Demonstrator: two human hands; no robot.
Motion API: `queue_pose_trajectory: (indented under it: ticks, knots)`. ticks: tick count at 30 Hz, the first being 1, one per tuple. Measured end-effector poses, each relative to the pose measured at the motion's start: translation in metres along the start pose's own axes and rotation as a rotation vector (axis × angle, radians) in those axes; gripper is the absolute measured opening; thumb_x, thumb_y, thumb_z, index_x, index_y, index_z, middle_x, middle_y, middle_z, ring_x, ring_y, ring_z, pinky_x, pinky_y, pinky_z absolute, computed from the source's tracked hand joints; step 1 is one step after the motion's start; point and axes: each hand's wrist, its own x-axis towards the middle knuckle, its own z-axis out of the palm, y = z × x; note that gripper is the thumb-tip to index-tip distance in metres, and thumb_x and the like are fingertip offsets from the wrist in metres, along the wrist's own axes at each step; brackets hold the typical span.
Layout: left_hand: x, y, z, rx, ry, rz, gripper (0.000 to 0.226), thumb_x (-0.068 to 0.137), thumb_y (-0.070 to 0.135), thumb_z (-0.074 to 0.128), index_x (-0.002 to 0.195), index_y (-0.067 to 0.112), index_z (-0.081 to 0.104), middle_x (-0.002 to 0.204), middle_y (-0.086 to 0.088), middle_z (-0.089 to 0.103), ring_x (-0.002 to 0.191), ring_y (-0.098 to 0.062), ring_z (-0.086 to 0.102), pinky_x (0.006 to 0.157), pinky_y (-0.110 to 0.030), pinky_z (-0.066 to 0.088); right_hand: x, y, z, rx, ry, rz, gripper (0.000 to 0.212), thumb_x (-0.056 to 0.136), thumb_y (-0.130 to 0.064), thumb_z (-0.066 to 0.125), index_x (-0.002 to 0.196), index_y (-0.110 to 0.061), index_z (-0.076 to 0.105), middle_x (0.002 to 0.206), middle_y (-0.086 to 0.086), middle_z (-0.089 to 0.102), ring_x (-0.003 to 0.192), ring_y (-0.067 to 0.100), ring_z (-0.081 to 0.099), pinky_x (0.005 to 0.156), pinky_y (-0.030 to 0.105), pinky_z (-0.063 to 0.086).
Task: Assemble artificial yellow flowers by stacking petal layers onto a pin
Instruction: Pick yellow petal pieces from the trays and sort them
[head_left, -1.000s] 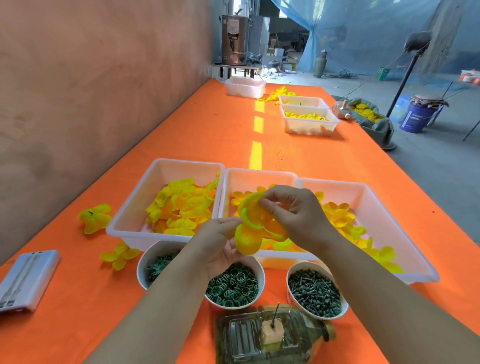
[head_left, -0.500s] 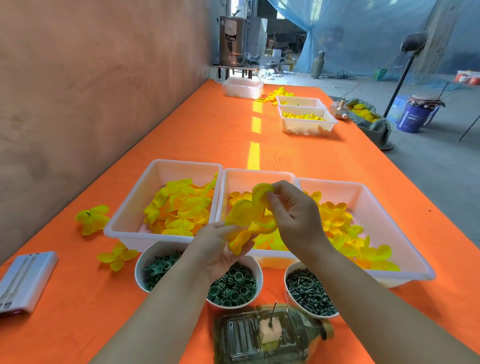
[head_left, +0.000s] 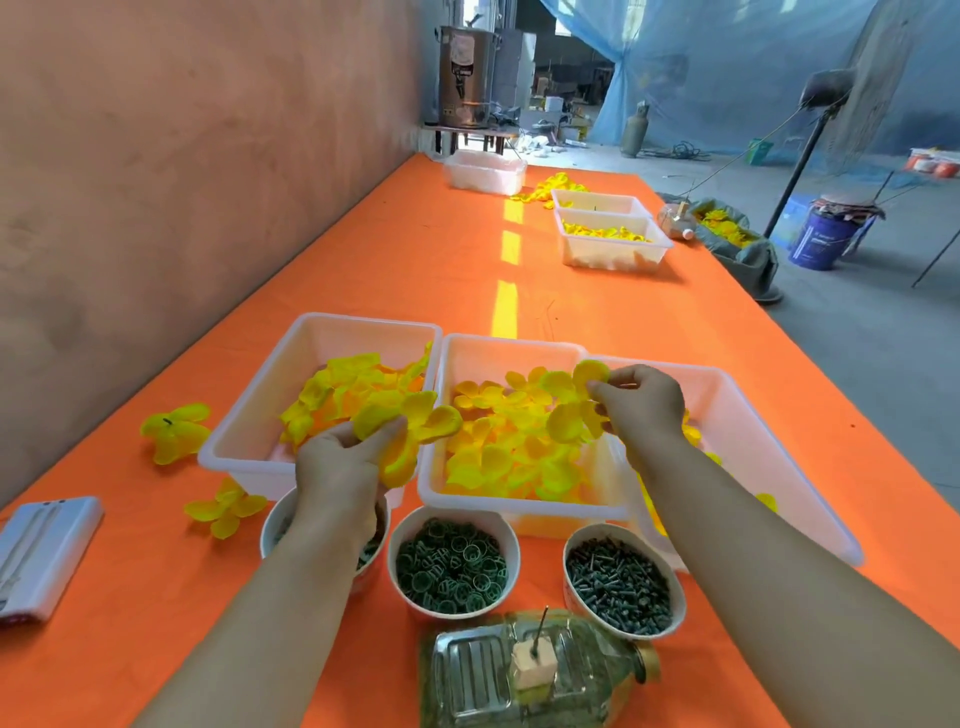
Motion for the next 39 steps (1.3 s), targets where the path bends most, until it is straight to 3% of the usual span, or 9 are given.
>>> queue_pose_trajectory:
  ticks: [5, 9, 14, 16, 20, 24, 31, 36, 39]
  knots:
    - [0.001, -0.005, 0.006, 0.049, -0.014, 0.02, 0.008, 0.081, 0.009, 0.079, 0.082, 0.013, 0.072, 0.068, -0.001, 0.072, 0.072, -0.026, 0.067, 0.078, -0.051, 0.057, 0.017, 0.0, 0.027, 0.238, -0.147, 0.205, 0.025, 0.09, 0.0, 0.068, 0.113, -0.004, 0.059, 0.103, 0.02, 0.068, 0.07, 0.022, 0.071, 0.066, 0.034, 0.056]
    - [0.004, -0.008, 0.011, 0.087, -0.056, 0.067, 0.01, 0.081, 0.012, 0.079, 0.073, 0.015, 0.073, 0.068, -0.006, 0.068, 0.069, -0.024, 0.06, 0.07, -0.043, 0.052, 0.015, 0.005, 0.033, -0.036, -0.188, 0.126, 0.053, 0.091, -0.005, 0.066, 0.142, -0.005, 0.048, 0.125, 0.014, 0.061, 0.077, 0.028, 0.073, 0.075, 0.042, 0.057]
    - [0.0, -0.014, 0.031, 0.2, -0.175, 0.105, 0.018, 0.082, 0.02, 0.078, 0.067, 0.013, 0.07, 0.055, 0.001, 0.057, 0.051, -0.019, 0.048, 0.054, -0.028, 0.039, -0.006, -0.003, 0.027, -0.152, -0.199, -0.187, 0.011, 0.094, -0.023, 0.064, 0.094, -0.018, 0.074, 0.1, 0.003, 0.074, 0.068, 0.014, 0.071, 0.077, 0.038, 0.054]
    - [-0.002, -0.015, 0.041, 0.277, -0.185, 0.141, 0.021, 0.083, 0.026, 0.077, 0.066, 0.017, 0.071, 0.055, 0.006, 0.06, 0.054, -0.015, 0.052, 0.056, -0.028, 0.041, -0.018, -0.011, 0.023, -0.076, -0.361, -0.173, 0.026, 0.098, -0.031, 0.06, 0.079, -0.021, 0.074, 0.083, -0.002, 0.076, 0.065, 0.008, 0.069, 0.067, 0.032, 0.05]
    - [-0.006, -0.018, 0.056, 0.352, -0.192, 0.166, 0.035, 0.092, 0.037, 0.069, 0.073, 0.008, 0.074, 0.066, -0.017, 0.066, 0.061, -0.021, 0.053, 0.058, -0.038, 0.041, -0.039, -0.022, 0.012, -0.125, -0.718, -0.106, 0.022, 0.086, -0.042, 0.074, 0.092, -0.021, 0.074, 0.082, -0.01, 0.071, 0.069, 0.005, 0.068, 0.06, 0.025, 0.051]
    - [-0.009, -0.017, 0.064, 0.4, -0.276, 0.165, 0.061, 0.099, 0.043, 0.054, 0.073, -0.011, 0.063, 0.06, -0.015, 0.048, 0.055, -0.019, 0.04, 0.055, -0.034, 0.03, -0.05, -0.018, 0.016, -0.278, -0.628, -0.442, 0.033, 0.072, -0.022, 0.088, 0.093, -0.036, 0.067, 0.095, -0.012, 0.067, 0.081, 0.001, 0.06, 0.074, 0.023, 0.048]
    - [-0.009, -0.004, 0.06, 0.146, -0.425, -0.377, 0.088, 0.093, 0.075, 0.028, 0.092, -0.001, 0.072, 0.075, -0.015, 0.069, 0.057, -0.025, 0.066, 0.051, -0.03, 0.052, -0.061, -0.019, 0.014, -0.133, -0.528, -0.673, 0.022, 0.073, -0.002, 0.083, 0.073, -0.02, 0.07, 0.101, -0.004, 0.071, 0.1, 0.011, 0.066, 0.089, 0.032, 0.051]
    - [-0.012, -0.004, 0.051, 0.07, -0.385, -0.295, 0.016, 0.093, 0.011, 0.064, 0.094, -0.003, 0.072, 0.086, -0.017, 0.074, 0.072, -0.023, 0.076, 0.05, -0.026, 0.055, -0.052, -0.019, 0.003, 0.137, -0.475, -0.497, 0.022, 0.086, 0.001, 0.072, 0.076, -0.014, 0.059, 0.077, 0.013, 0.067, 0.076, 0.02, 0.065, 0.071, 0.036, 0.048]
    - [-0.014, -0.005, 0.056, 0.074, -0.332, -0.214, 0.018, 0.086, -0.003, 0.07, 0.07, 0.004, 0.075, 0.086, -0.019, 0.075, 0.075, -0.026, 0.076, 0.054, -0.029, 0.058, -0.055, -0.011, 0.008, 0.226, -0.348, -0.455, 0.022, 0.089, 0.001, 0.068, 0.078, -0.013, 0.057, 0.066, 0.002, 0.058, 0.067, 0.012, 0.052, 0.065, 0.034, 0.043]
